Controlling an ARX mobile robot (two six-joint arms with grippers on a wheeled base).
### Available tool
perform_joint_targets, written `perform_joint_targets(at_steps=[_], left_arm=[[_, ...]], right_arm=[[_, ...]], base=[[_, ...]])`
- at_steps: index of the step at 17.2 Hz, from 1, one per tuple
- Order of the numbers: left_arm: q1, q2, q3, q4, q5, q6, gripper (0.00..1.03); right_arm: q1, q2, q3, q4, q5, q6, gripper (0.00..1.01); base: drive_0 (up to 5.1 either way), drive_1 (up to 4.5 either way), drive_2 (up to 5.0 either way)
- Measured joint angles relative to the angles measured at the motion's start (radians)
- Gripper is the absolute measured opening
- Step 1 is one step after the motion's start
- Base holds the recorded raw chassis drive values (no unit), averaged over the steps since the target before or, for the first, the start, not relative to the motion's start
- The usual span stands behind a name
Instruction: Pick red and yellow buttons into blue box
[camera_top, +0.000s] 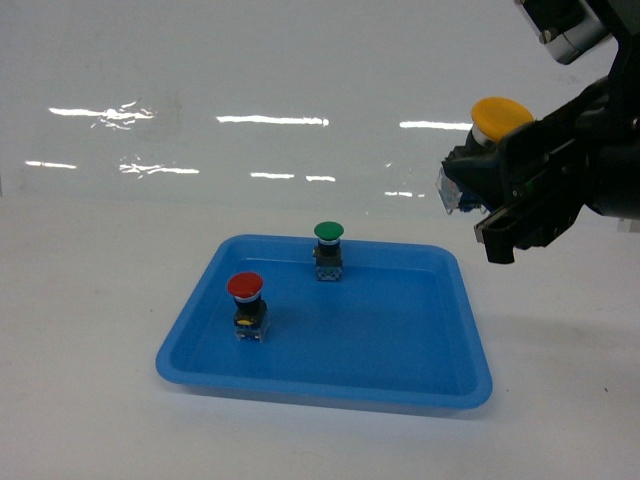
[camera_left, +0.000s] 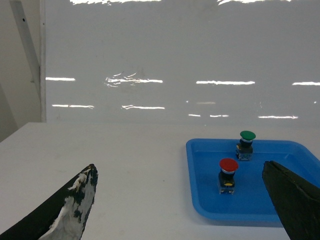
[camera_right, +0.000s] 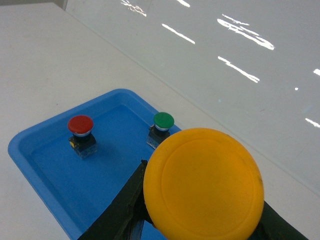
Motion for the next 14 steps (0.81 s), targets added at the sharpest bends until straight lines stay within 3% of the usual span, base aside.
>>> perform_joint_targets(at_steps=[3,5,9,12,14], left_arm=[[0.0,0.0,0.0,0.0,0.0,0.0,0.98],[0.0,0.0,0.0,0.0,0.0,0.0,0.98],[0.0,0.0,0.0,0.0,0.0,0.0,0.98],[0.0,0.0,0.0,0.0,0.0,0.0,0.98],[0.0,0.0,0.0,0.0,0.0,0.0,0.98]], right_arm=[[-0.001,0.022,0.002,-0.04,-0.006,0.002,0.35],[0.018,0.0,-0.016,-0.052,0.023,0.021,0.34],[0.167,-0.281,-0.117,-0.11,0.046,0.101,0.34],[0.175,-0.333,-0.149,-0.135,0.104,0.112,0.34],[0.174,-0.321,-0.154,-0.137,0.11,0.112,0.34]], base=[[0.0,0.0,0.0],[0.0,0.0,0.0],[0.0,0.0,0.0],[0.0,0.0,0.0],[0.0,0.0,0.0]])
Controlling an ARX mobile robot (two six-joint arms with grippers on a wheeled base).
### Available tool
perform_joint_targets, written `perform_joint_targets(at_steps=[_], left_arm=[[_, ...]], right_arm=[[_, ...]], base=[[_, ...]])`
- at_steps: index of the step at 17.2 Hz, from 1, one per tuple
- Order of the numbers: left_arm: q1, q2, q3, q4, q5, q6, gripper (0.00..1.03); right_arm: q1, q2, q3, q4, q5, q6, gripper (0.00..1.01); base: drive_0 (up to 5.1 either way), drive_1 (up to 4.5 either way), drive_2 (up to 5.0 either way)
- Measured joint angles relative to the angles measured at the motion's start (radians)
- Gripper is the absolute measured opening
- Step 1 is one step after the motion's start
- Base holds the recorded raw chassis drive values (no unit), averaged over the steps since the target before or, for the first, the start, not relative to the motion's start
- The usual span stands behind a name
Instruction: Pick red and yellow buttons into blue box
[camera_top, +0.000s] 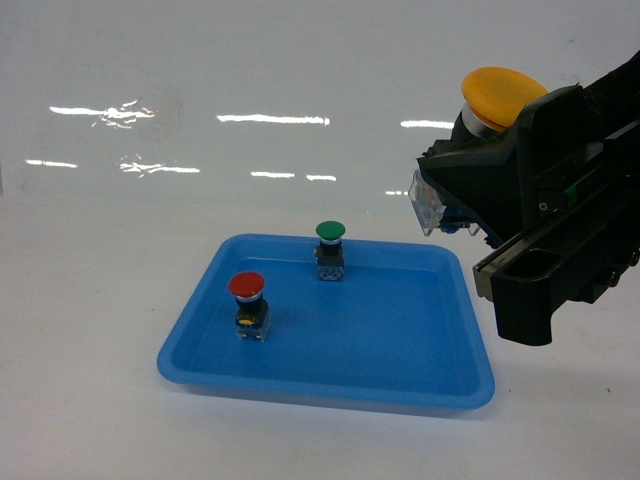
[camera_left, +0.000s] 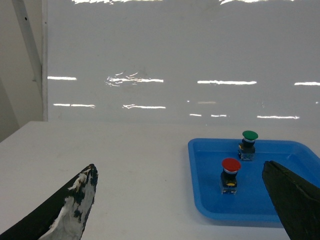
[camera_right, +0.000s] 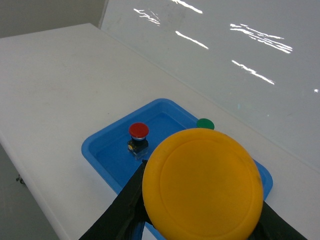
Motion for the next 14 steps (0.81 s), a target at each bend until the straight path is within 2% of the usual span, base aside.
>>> perform_joint_targets(at_steps=[3,4,6,9,10,12,14], left_arm=[[0.0,0.0,0.0,0.0,0.0,0.0,0.98],[0.0,0.0,0.0,0.0,0.0,0.0,0.98],[0.0,0.0,0.0,0.0,0.0,0.0,0.98],[0.0,0.0,0.0,0.0,0.0,0.0,0.98],[0.0,0.0,0.0,0.0,0.0,0.0,0.98],[0.0,0.0,0.0,0.0,0.0,0.0,0.98],[0.0,0.0,0.0,0.0,0.0,0.0,0.98]], right_arm=[[0.0,0.0,-0.002,0.013,0.006,-0.002,0.34],[-0.027,0.0,-0.018,0.067,0.026,-0.019,0.34],[-0.124,-0.004,-0.053,0.1,0.045,-0.049,0.34],[-0.27,-0.037,-0.105,0.094,0.027,-0.08,0.34],[-0.303,-0.078,-0.113,0.077,0.021,-0.085,0.34],[-0.305,-0.18,-0.116,-0.024,-0.01,-0.098,0.33],[-0.298,-0.203,-0.119,-0.024,-0.02,-0.098,0.33]], base=[[0.0,0.0,0.0],[0.0,0.0,0.0],[0.0,0.0,0.0],[0.0,0.0,0.0],[0.0,0.0,0.0],[0.0,0.0,0.0],[0.0,0.0,0.0]])
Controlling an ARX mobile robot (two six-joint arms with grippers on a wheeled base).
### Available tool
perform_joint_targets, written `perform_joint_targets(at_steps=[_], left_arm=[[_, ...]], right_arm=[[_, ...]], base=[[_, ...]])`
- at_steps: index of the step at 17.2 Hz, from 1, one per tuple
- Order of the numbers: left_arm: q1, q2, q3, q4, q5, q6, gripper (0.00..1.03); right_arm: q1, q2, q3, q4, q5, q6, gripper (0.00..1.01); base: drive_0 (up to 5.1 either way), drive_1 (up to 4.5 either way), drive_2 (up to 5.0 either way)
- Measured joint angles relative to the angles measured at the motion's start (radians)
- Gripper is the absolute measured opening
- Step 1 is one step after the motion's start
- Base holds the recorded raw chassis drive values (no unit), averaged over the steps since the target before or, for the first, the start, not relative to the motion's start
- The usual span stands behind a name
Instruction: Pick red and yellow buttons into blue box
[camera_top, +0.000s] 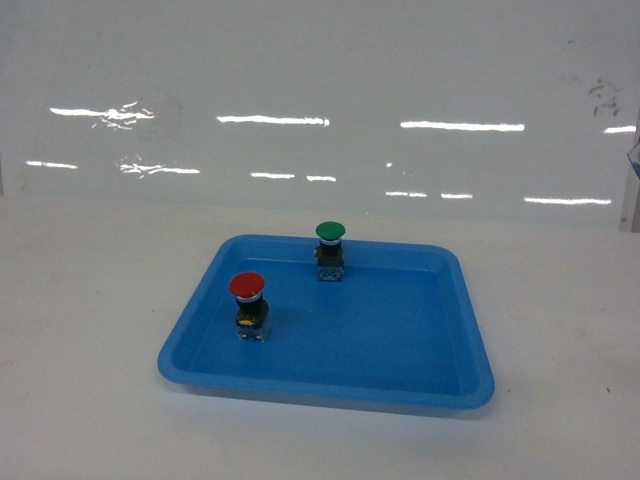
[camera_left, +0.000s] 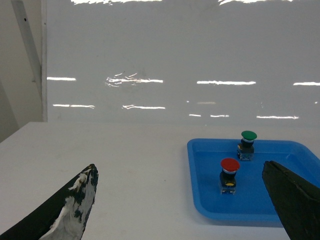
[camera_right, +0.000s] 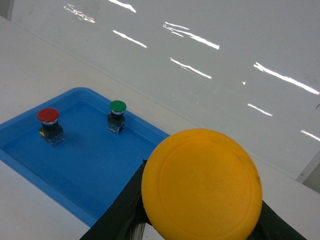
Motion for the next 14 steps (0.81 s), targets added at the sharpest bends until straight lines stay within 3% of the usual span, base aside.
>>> perform_joint_targets(at_steps=[1,2,4,6,8,10,12,14], left_arm=[[0.0,0.0,0.0,0.0,0.0,0.0,0.98],[-0.038,0.051,-0.001,0.092,-0.037,-0.002,0.98],[-0.147,0.341,-0.003,0.371,-0.056,-0.01,0.98],[-0.164,0.743,-0.003,0.726,-0.064,-0.012,0.98],[-0.172,1.053,-0.002,0.972,-0.066,-0.009,0.98],[-0.21,1.268,0.008,1.094,-0.072,-0.009,0.98],[-0.256,1.352,0.04,1.089,-0.095,-0.007,0.98],[-0.264,1.226,0.036,1.028,-0.128,0.008,0.98]], right_arm=[[0.0,0.005,0.0,-0.003,0.001,0.0,0.33],[0.0,0.007,0.0,-0.003,0.001,0.0,0.33],[0.0,0.006,0.0,-0.002,0.0,0.0,0.33],[0.0,0.006,0.0,-0.003,0.001,0.0,0.33],[0.0,0.006,0.0,-0.002,0.0,0.0,0.33],[0.0,0.006,0.0,-0.003,0.0,0.0,0.33],[0.0,0.006,0.0,-0.002,0.0,0.0,0.33],[0.0,0.006,0.0,-0.003,0.002,0.0,0.33]], base=[[0.0,0.0,0.0],[0.0,0.0,0.0],[0.0,0.0,0.0],[0.0,0.0,0.0],[0.0,0.0,0.0],[0.0,0.0,0.0],[0.0,0.0,0.0],[0.0,0.0,0.0]])
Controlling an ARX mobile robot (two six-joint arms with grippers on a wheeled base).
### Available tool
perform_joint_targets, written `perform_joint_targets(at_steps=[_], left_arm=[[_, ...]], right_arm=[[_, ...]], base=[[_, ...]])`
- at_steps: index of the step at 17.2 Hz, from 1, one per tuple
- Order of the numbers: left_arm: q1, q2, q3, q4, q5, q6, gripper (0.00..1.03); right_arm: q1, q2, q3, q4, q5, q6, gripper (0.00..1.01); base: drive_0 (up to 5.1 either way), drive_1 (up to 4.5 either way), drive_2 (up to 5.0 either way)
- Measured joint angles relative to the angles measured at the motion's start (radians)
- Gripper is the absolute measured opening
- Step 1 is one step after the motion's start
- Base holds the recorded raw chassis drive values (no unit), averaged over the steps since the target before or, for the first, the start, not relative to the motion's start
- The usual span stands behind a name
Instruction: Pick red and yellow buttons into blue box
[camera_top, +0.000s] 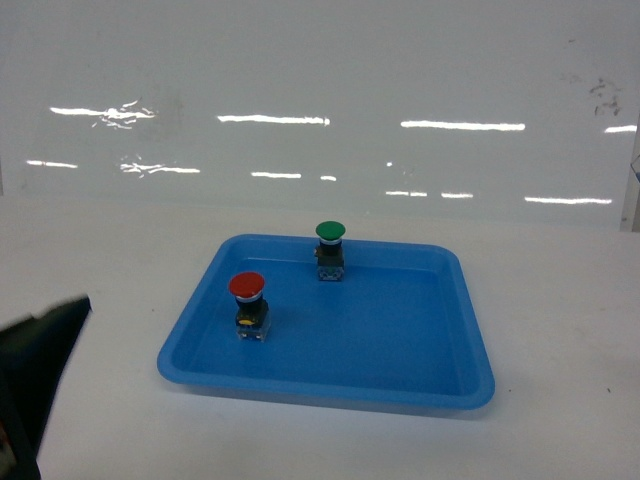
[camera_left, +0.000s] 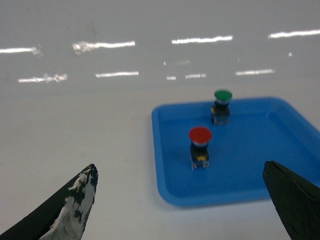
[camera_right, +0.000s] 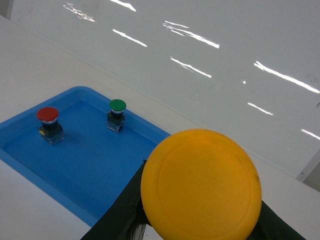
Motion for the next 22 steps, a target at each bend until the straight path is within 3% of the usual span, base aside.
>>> perform_joint_targets(at_steps=[6,8,11,14,22], left_arm=[[0.002,0.002,0.0,-0.005,-0.003,0.003,0.98],[0.01,0.063,0.011,0.057,-0.003,0.005,0.98],[0.021,0.272,0.106,0.121,-0.004,0.005,0.98],[-0.025,0.407,0.184,0.15,-0.005,0.011,0.98],[-0.005,0.642,0.4,0.088,0.011,0.045,0.98]], right_arm=[[0.0,0.0,0.0,0.0,-0.001,0.0,0.32],[0.0,0.0,0.0,0.0,-0.001,0.0,0.32],[0.0,0.0,0.0,0.0,-0.001,0.0,0.32],[0.0,0.0,0.0,0.0,-0.001,0.0,0.32],[0.0,0.0,0.0,0.0,-0.001,0.0,0.31]], base=[[0.0,0.0,0.0],[0.0,0.0,0.0],[0.0,0.0,0.0],[0.0,0.0,0.0],[0.0,0.0,0.0]])
